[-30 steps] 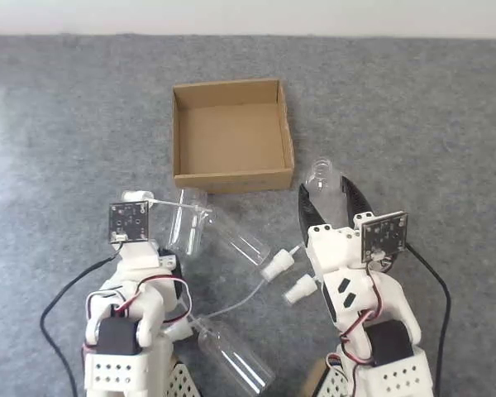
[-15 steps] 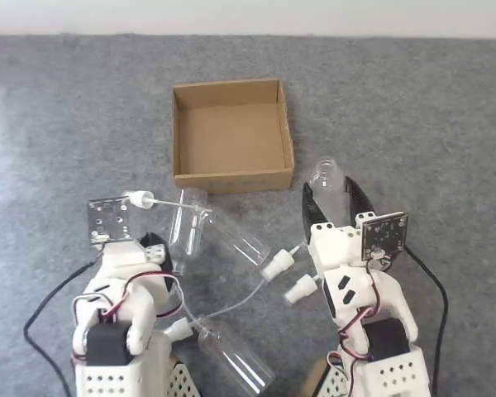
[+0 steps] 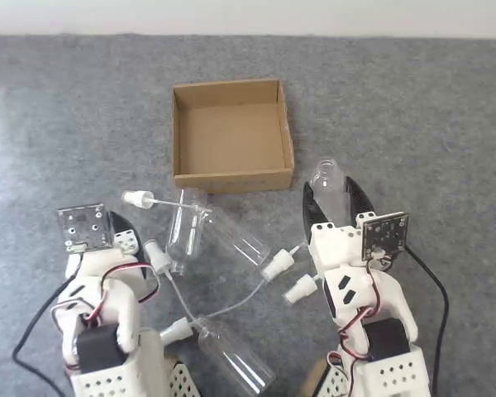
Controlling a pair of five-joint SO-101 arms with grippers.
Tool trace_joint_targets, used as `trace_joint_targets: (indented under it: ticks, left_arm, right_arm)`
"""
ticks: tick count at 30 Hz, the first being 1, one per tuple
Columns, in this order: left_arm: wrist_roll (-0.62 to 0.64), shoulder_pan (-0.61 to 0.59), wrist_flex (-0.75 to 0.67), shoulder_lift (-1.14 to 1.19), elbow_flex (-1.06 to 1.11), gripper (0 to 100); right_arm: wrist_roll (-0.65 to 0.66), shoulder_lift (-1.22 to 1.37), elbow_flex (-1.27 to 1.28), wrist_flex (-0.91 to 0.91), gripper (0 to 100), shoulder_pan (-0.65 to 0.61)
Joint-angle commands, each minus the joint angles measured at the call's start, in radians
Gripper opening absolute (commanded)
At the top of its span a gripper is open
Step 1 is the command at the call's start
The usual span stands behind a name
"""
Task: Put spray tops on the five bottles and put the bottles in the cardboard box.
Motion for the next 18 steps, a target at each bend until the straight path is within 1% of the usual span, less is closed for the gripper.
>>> trace_joint_targets:
  ticks: [1,3,6,18]
  left_arm:
    - [-0.069,-0.006,-0.026,-0.025,-0.101,3]
    - [-0.086,-0.006,-0.023,-0.023,-0.117,9]
    - [-0.068,-0.006,0.018,-0.023,-0.142,17]
    - [-0.071,-0.006,0.180,0.006,-0.288,18]
  right_arm:
    - [-0.003,-0.021,-0.017,-0.028,7.3,0.005]
    - [-0.002,-0.021,-0.017,-0.028,7.4,0.005]
    - [0.002,-0.021,-0.017,-0.028,7.4,0.005]
    - [0.003,-0.021,-0.015,-0.028,7.4,0.004]
